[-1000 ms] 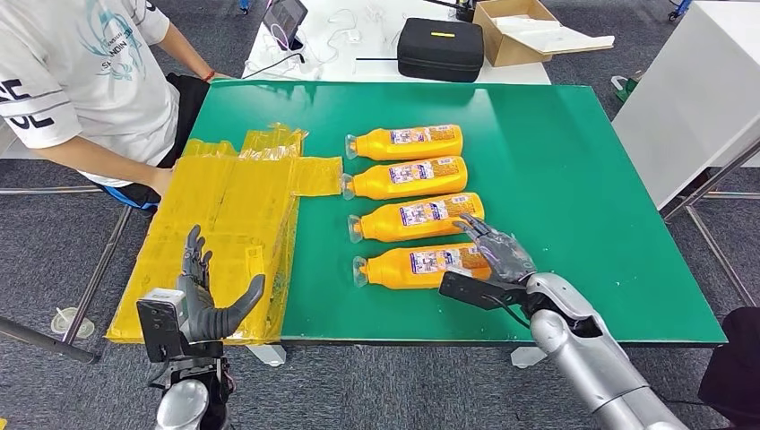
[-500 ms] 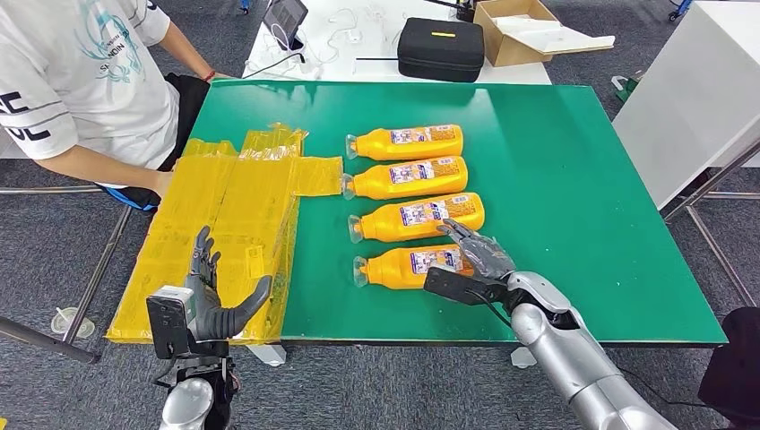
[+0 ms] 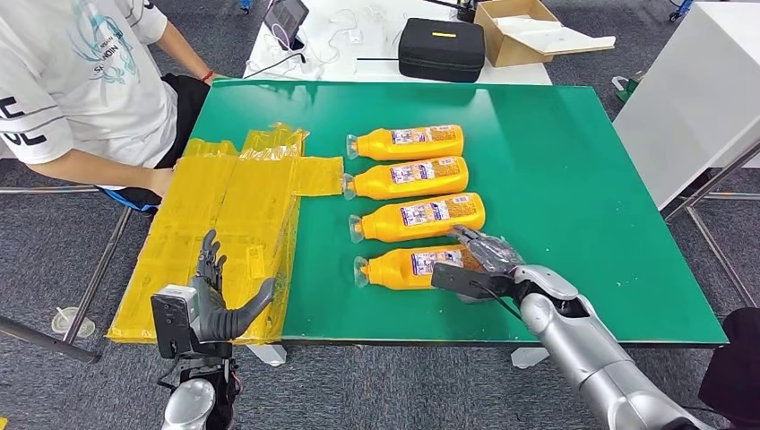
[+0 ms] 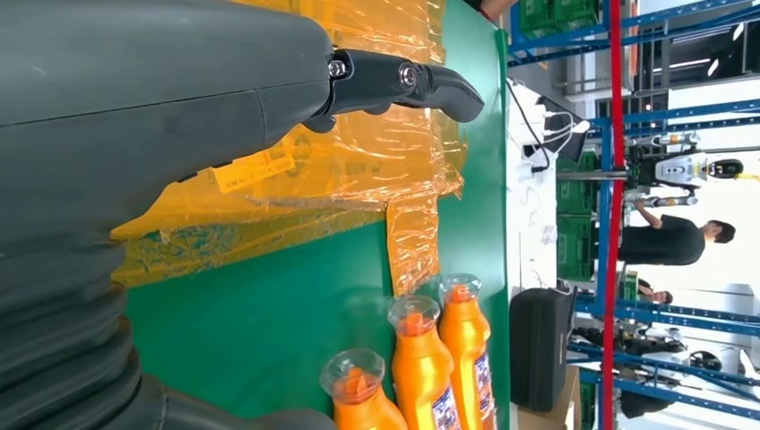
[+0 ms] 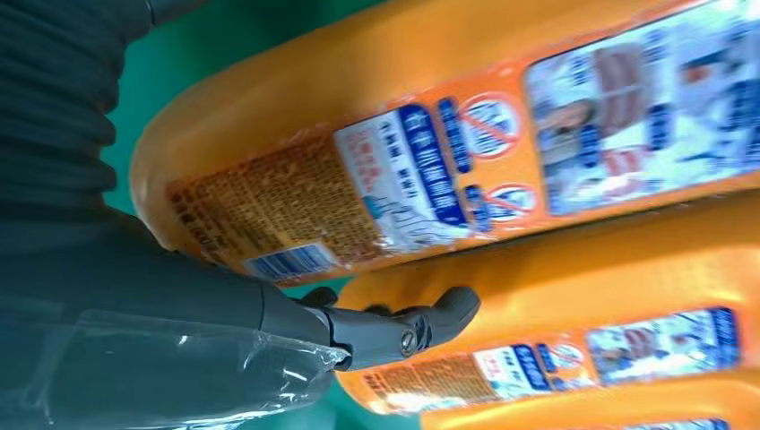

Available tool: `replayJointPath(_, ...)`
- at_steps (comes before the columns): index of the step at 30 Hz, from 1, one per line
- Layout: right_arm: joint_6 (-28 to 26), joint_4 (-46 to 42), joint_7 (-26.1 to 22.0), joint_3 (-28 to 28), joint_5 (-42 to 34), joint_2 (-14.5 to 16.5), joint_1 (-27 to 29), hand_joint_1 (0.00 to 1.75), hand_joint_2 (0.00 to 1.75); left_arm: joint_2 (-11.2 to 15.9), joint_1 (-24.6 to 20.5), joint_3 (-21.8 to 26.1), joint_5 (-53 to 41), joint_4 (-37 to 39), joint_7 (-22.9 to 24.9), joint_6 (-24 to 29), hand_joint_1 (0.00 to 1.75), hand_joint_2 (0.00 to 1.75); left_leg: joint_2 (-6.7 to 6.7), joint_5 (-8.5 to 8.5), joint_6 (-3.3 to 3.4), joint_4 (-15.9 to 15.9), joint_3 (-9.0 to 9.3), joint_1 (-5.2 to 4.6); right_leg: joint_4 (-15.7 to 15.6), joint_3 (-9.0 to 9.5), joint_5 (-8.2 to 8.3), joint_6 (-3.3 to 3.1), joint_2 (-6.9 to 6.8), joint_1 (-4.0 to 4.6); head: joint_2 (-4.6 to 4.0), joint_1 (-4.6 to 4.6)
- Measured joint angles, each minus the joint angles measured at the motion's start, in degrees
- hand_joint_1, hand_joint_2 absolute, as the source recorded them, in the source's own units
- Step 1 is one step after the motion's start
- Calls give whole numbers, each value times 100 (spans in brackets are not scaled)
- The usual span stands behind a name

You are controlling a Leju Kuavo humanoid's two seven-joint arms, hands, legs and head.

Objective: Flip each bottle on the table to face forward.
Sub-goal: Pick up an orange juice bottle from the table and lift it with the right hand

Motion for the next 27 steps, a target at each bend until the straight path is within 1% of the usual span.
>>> replayJointPath(4,41,22,19,75,-16,-77,-18,0,175,0,-1,1,7,8,0,-15,0,175,1,0,0,0,0,0,0,-1,0,1,1,1,1,-2)
replayJointPath(12,307,45,89,342,-200,-303,-129,0,175,0,-9,-1,66,86,0,-47,0,175,1,0,0,0,0,1,0,-1,0,1,1,1,0,0)
replayJointPath(20,257,263,97,629,-214,-295,-260,0,175,0,-55,-16,79,158,-1,-43,0,175,3,0,0,0,3,1,0,0,1,1,2,2,1,0)
replayJointPath(21,239,289,101,647,-214,-287,-269,3,175,0,-60,-17,80,166,-1,-43,0,175,3,0,0,0,3,1,0,0,1,1,2,2,1,0)
replayJointPath(22,204,324,104,662,-213,-268,-277,17,175,0,-65,-19,85,173,0,-42,0,175,3,0,0,0,3,1,0,0,1,1,2,3,1,0)
replayJointPath(23,161,367,103,674,-208,-242,-287,46,175,0,-71,-20,96,180,0,-42,0,175,3,0,0,0,4,2,0,0,1,1,2,3,0,-1)
replayJointPath(25,47,471,81,688,-192,-167,-308,113,175,0,-84,-25,125,187,0,-40,0,175,5,0,0,0,6,2,0,0,2,1,3,4,0,-1)
replayJointPath(26,-7,518,61,692,-185,-128,-316,137,175,0,-91,-27,137,190,0,-40,0,175,6,0,0,0,7,2,0,1,2,2,3,4,0,-1)
replayJointPath(27,-64,559,41,693,-180,-90,-320,151,175,0,-99,-30,143,192,0,-40,0,175,7,0,0,0,8,2,0,1,2,2,4,4,0,0)
